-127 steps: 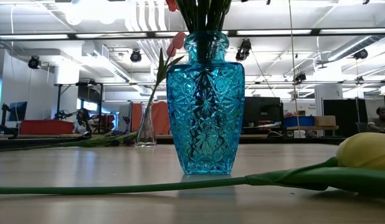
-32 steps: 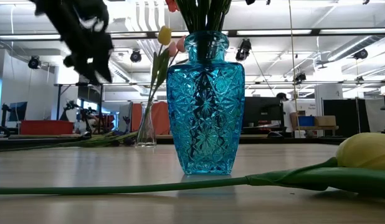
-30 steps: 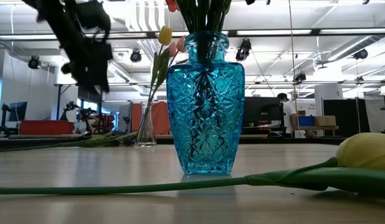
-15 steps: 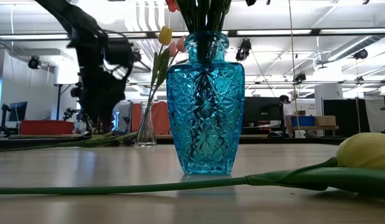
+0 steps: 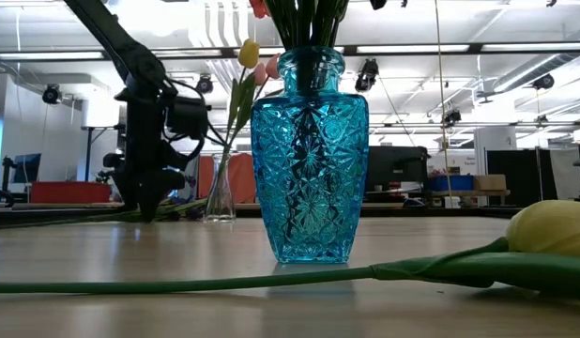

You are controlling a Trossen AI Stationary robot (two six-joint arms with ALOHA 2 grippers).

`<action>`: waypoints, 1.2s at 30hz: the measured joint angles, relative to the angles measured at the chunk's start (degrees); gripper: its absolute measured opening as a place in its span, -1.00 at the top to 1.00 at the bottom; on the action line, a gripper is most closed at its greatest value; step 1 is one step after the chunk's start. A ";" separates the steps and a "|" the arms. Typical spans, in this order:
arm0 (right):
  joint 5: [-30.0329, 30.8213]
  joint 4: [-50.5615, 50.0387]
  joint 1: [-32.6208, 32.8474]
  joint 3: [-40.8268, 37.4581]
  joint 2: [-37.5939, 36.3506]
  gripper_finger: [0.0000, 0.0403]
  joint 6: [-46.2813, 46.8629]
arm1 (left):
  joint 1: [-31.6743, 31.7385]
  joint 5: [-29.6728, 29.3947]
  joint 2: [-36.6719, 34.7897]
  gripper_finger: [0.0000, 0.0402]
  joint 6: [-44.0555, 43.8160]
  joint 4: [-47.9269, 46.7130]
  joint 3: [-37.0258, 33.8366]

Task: Sort flowers into vase by color
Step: Put the violet flowers into the blue vase

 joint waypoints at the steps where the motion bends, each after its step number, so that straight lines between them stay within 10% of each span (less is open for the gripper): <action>1: 0.00 -0.02 0.00 0.00 0.00 0.03 0.00 | 0.18 0.11 0.34 -0.31 0.00 0.03 0.12; 25: -0.16 -0.08 0.02 0.00 0.00 0.03 0.90 | 2.72 -3.42 -0.73 0.94 0.98 -0.44 0.67; 36: -0.24 -2.30 0.02 0.00 0.00 0.03 1.52 | 4.90 -4.91 -12.55 0.99 4.55 -8.95 11.05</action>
